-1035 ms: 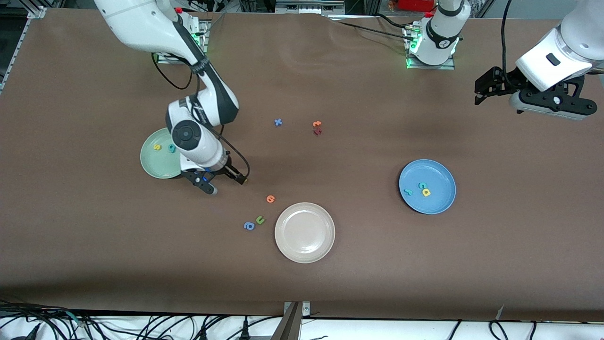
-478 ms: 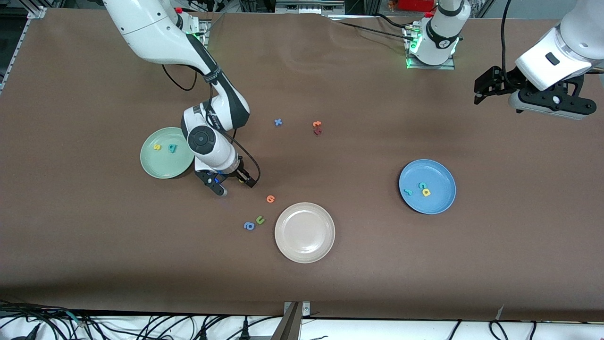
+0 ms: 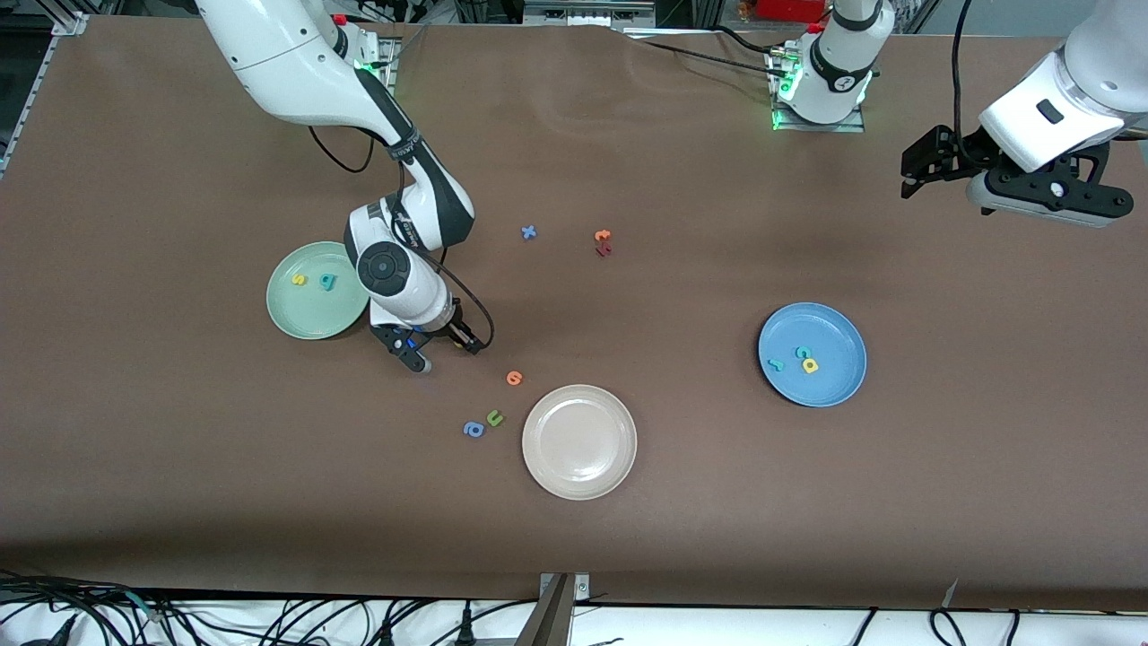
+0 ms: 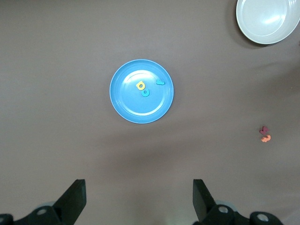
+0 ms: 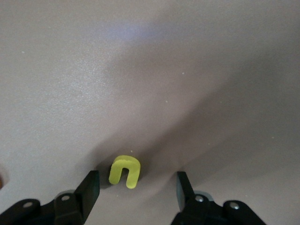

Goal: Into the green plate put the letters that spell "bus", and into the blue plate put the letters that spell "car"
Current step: 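Reach the yellow n with the right gripper and grasp it, then carry the yellow n into the green plate and release it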

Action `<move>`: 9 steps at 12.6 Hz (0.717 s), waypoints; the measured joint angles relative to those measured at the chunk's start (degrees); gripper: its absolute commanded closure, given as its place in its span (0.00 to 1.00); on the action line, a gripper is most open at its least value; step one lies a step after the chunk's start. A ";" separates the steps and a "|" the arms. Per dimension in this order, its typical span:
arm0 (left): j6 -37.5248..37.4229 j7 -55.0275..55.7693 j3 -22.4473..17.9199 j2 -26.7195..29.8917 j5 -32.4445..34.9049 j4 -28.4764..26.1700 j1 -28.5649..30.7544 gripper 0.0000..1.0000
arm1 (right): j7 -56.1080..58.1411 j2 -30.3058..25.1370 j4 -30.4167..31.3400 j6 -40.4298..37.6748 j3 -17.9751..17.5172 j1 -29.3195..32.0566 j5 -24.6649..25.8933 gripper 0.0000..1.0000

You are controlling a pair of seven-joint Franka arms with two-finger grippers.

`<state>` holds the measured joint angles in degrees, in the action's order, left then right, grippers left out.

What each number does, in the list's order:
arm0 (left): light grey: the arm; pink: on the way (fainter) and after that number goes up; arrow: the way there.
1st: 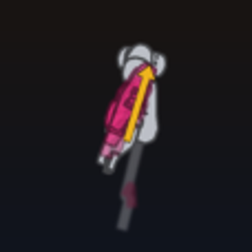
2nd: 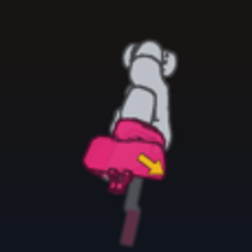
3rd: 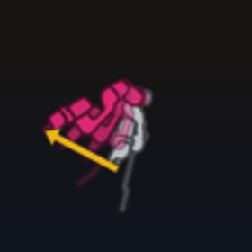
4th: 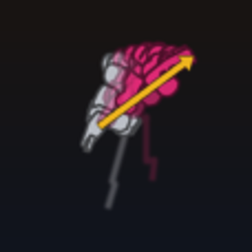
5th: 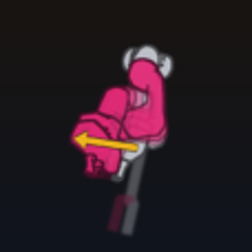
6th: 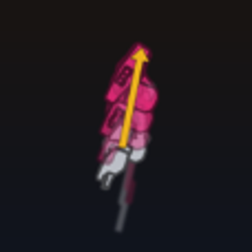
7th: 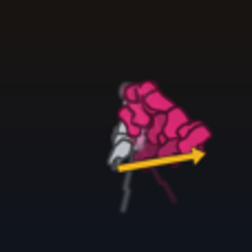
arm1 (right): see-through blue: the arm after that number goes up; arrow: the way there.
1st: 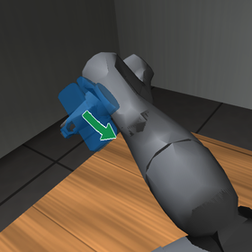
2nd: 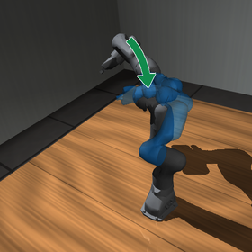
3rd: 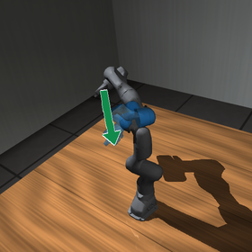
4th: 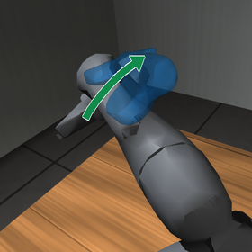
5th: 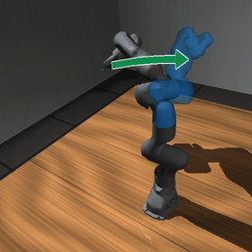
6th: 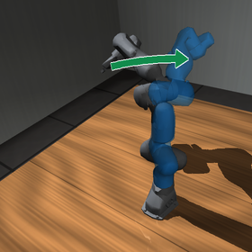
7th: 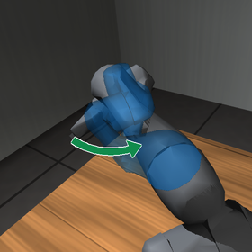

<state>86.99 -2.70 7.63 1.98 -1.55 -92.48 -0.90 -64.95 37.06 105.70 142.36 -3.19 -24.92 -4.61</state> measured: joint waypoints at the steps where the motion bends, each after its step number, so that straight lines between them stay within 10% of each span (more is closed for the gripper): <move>1: 0.00 0.00 0.00 0.00 0.00 0.00 0.00 0.00 | 0.01 -0.02 -0.01 -0.01 0.01 0.00 0.00 0.66; 4: 0.00 0.00 0.01 0.00 0.00 0.00 0.00 0.00 | 0.04 -0.36 -0.21 -0.29 0.03 0.01 0.01 1.00; 9: 0.00 0.00 0.02 0.00 0.00 0.00 0.00 0.00 | 0.33 -0.76 -0.69 -2.89 0.03 0.00 0.02 1.00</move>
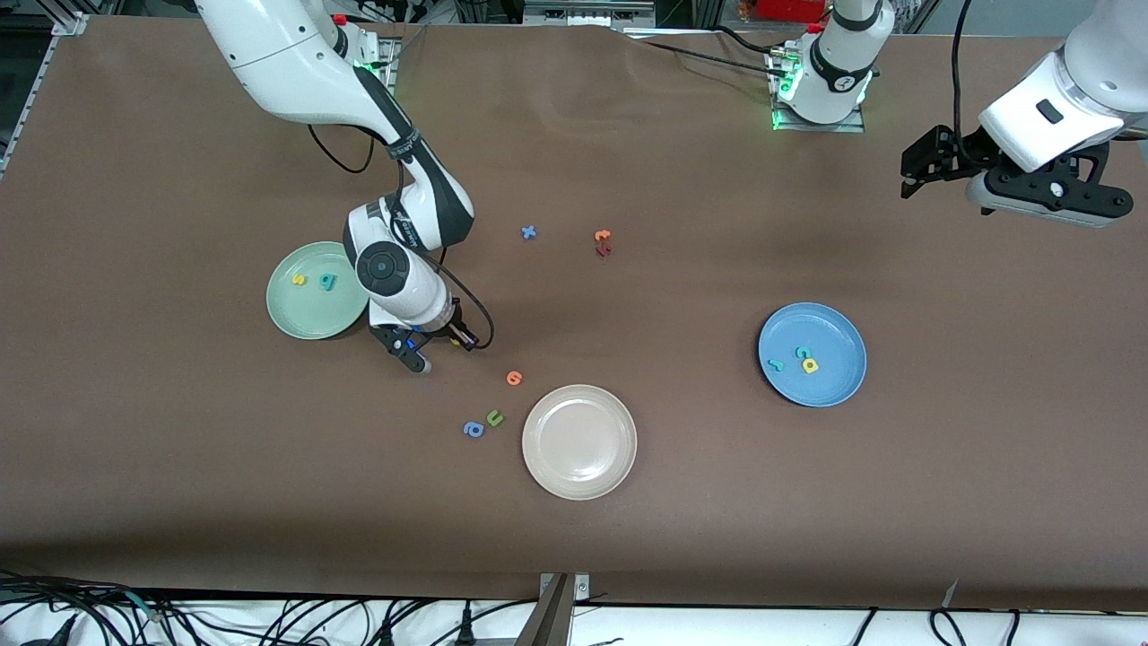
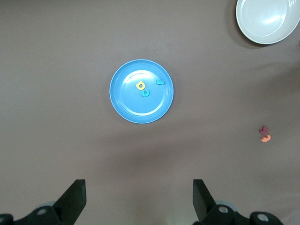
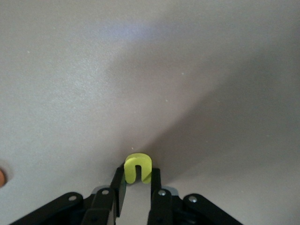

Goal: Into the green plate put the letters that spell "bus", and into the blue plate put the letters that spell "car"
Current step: 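Carry the yellow n into the green plate and release it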

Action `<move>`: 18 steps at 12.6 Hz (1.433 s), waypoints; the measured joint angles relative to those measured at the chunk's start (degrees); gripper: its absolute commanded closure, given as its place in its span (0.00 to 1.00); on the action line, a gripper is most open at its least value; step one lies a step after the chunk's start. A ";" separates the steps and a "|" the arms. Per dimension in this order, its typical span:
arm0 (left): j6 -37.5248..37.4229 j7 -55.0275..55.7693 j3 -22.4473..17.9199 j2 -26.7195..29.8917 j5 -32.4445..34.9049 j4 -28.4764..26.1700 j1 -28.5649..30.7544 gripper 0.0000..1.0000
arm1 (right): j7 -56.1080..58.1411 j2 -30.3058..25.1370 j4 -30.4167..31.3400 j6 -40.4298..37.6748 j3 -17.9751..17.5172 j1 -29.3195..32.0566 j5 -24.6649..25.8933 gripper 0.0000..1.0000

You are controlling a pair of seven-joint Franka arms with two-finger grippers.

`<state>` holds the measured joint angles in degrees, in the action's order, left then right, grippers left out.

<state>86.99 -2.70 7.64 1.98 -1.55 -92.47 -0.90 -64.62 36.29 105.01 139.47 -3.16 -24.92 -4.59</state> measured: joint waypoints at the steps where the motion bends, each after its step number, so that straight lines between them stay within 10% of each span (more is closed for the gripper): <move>1: 0.00 0.00 0.00 0.00 0.00 0.00 0.00 0.00 | 0.24 -0.77 -0.53 -3.06 0.05 0.00 0.02 1.00; 7: -0.01 0.00 0.01 -0.01 0.00 0.05 -0.02 0.00 | 13.24 -12.75 2.60 -25.51 5.81 0.26 0.05 1.00; 13: -0.04 0.00 0.02 -0.03 -0.01 0.09 -0.04 0.00 | 30.86 -19.15 22.10 -13.33 13.31 0.38 0.05 1.00; 18: -0.06 0.00 0.02 -0.03 -0.05 0.09 -0.04 0.00 | 37.84 -19.10 24.58 -9.68 16.82 0.58 0.04 0.86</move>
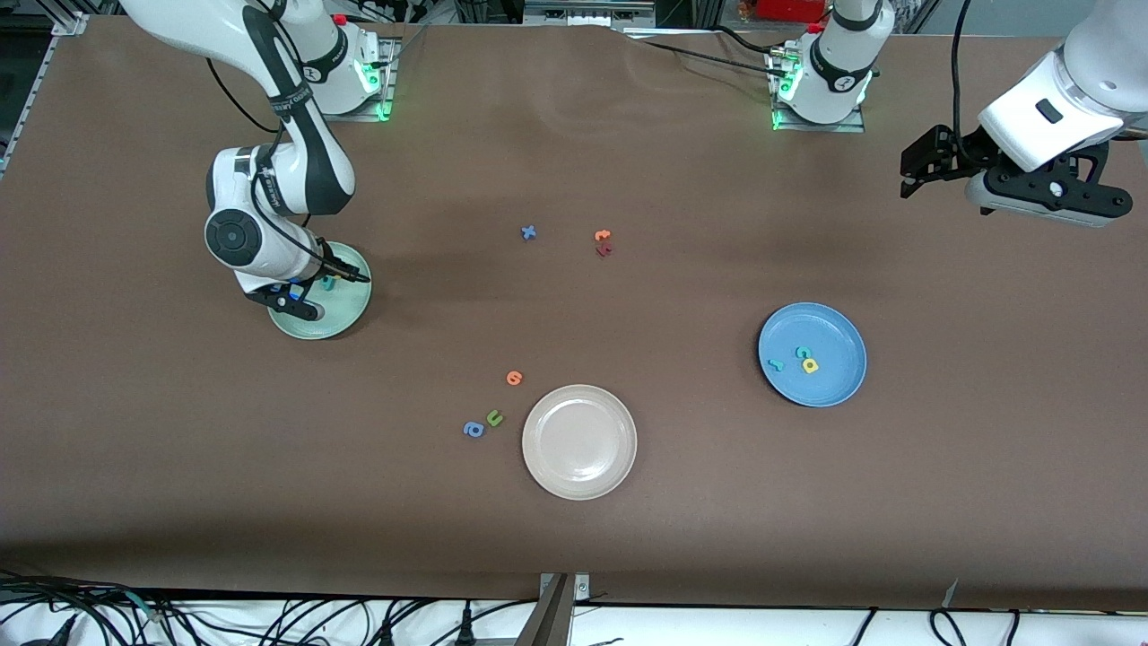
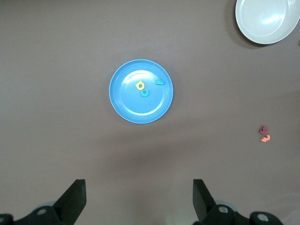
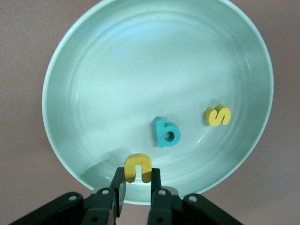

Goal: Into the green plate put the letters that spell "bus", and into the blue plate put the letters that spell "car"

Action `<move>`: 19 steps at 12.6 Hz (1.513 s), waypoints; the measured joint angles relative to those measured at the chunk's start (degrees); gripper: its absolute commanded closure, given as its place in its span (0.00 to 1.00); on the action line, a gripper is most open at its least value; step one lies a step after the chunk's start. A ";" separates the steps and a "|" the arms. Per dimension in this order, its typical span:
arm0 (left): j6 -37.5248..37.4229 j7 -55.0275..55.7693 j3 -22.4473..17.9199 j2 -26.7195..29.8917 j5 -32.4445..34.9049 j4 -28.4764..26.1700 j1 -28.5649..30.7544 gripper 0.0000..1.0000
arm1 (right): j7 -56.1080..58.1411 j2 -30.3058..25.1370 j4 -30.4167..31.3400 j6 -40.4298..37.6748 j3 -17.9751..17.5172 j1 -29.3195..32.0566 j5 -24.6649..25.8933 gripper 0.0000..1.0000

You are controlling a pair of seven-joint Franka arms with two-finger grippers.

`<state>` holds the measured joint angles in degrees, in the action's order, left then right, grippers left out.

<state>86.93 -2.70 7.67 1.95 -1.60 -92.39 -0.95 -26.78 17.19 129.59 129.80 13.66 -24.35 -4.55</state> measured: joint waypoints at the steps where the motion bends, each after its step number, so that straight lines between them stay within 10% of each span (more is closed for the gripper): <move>1: -0.01 0.00 0.00 0.00 0.00 0.00 0.00 0.00 | 0.03 0.06 0.12 0.26 -0.05 -0.03 0.00 0.74; 4: -0.03 0.00 0.00 0.00 0.00 0.00 0.00 0.00 | 0.06 0.10 0.14 0.42 -0.08 -0.04 -0.01 0.01; 9: -0.03 0.00 0.00 0.00 0.00 0.00 0.00 0.00 | 0.16 -1.94 -2.79 -4.54 -0.09 -0.10 -0.01 0.01; 19: -0.12 0.00 0.00 -0.01 -0.01 0.00 0.00 0.00 | 1.04 -7.73 -35.83 -44.88 0.68 -0.15 -0.02 0.01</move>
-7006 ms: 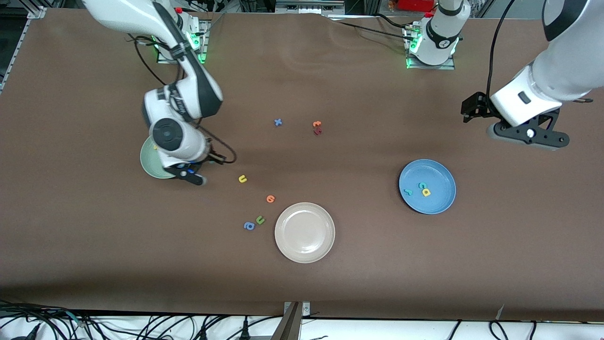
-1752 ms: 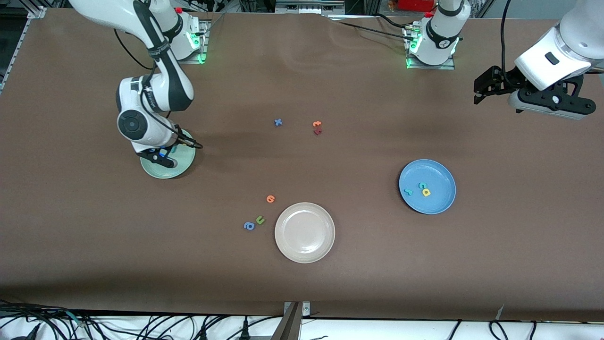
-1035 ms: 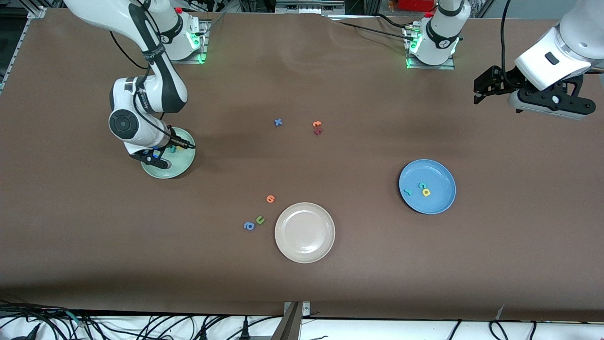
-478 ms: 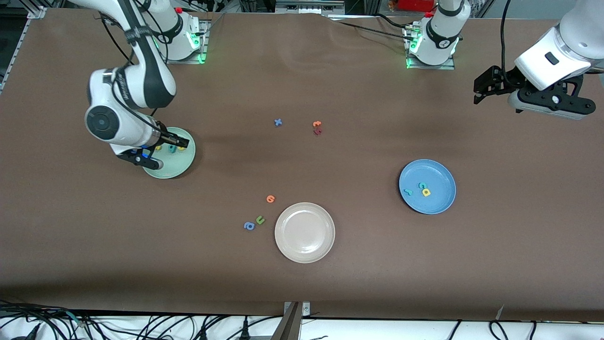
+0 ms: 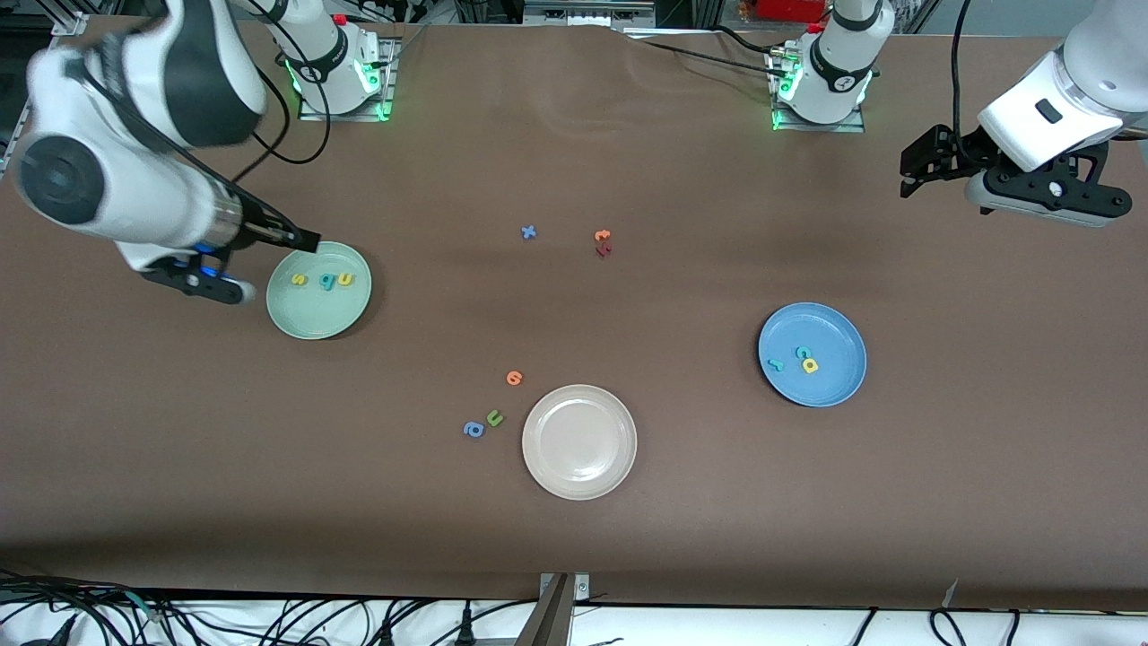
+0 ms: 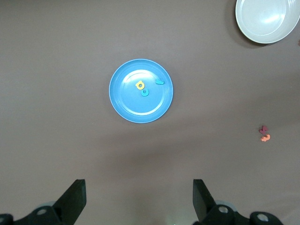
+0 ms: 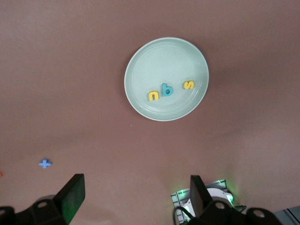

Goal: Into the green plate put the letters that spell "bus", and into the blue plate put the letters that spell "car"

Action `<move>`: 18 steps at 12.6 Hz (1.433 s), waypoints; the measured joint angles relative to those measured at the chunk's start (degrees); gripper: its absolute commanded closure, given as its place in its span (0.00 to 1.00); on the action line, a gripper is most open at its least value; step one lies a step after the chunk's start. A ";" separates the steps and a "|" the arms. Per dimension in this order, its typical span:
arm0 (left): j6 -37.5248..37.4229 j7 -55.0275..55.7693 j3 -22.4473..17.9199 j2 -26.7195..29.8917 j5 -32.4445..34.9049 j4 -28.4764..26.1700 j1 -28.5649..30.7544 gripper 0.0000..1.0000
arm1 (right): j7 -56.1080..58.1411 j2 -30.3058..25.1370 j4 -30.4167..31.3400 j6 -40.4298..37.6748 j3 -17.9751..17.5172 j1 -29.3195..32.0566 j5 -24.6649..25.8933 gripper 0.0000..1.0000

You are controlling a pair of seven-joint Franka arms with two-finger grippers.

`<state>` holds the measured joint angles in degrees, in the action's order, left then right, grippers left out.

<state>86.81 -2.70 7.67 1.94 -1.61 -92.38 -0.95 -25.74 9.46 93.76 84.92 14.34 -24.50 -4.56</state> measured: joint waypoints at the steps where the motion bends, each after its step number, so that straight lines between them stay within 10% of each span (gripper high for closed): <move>1: 0.00 0.00 0.00 0.00 0.00 0.00 0.00 0.00 | 2.12 -0.07 -3.00 -1.60 0.56 0.00 0.00 0.01; 9: -0.02 0.00 0.00 0.00 0.00 0.00 -0.01 0.00 | 15.59 -0.06 -10.18 -4.98 3.47 1.24 0.50 0.01; 13: -0.02 0.00 0.00 0.00 0.00 0.01 -0.02 0.00 | 16.53 -0.08 -12.96 -4.67 -9.22 14.54 2.00 0.02; 18: -0.02 0.00 0.00 0.00 0.00 0.01 -0.03 0.00 | 16.85 -0.25 -13.17 -3.33 -16.76 21.45 3.24 0.01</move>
<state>86.79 -2.70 7.67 1.94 -1.61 -92.38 -0.98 -8.89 9.21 80.59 81.59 -2.42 -3.04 -1.32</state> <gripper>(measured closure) 0.000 0.013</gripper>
